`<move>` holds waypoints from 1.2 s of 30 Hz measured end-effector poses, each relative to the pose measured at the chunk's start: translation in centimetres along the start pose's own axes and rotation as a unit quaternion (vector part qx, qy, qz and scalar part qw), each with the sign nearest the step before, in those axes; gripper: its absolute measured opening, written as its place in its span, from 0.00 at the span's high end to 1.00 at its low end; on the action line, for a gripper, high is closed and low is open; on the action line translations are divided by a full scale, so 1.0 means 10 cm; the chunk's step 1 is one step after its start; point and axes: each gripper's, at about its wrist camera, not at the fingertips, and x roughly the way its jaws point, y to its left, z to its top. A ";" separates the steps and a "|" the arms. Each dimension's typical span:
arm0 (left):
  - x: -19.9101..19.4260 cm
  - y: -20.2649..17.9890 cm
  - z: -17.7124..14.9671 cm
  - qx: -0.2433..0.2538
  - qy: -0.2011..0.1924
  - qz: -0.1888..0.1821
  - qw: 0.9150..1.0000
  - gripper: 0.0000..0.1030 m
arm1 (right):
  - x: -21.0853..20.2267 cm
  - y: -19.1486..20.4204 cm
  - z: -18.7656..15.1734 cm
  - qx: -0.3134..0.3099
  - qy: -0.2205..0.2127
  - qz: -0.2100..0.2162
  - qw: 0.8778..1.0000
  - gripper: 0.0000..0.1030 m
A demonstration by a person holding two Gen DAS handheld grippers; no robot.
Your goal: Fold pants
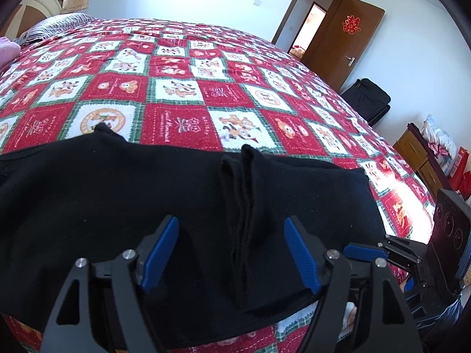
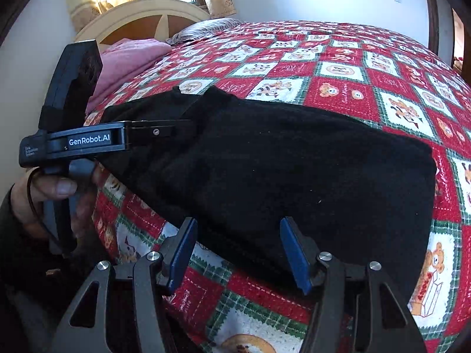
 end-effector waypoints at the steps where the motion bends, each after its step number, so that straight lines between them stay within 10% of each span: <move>1: -0.01 0.00 0.00 -0.001 0.000 -0.002 1.000 0.25 | -0.01 -0.01 0.01 0.008 0.001 0.003 1.000 0.41; 9: -0.41 0.28 0.07 0.027 -0.030 0.047 0.998 0.24 | -0.32 0.16 0.20 -0.003 -0.044 0.003 0.999 0.41; 20: -1.29 1.99 -0.32 -0.088 -0.064 0.213 0.971 0.23 | 0.11 0.57 0.47 -0.026 -0.050 0.044 0.997 0.41; 25: -1.27 2.30 -0.49 -0.127 -0.067 0.201 0.969 0.23 | 0.53 0.65 0.46 -0.024 0.014 0.052 0.998 0.41; 36: -1.27 2.45 -0.58 -0.151 -0.096 0.156 0.971 0.27 | 0.43 0.64 0.36 -0.015 -0.022 0.053 0.998 0.41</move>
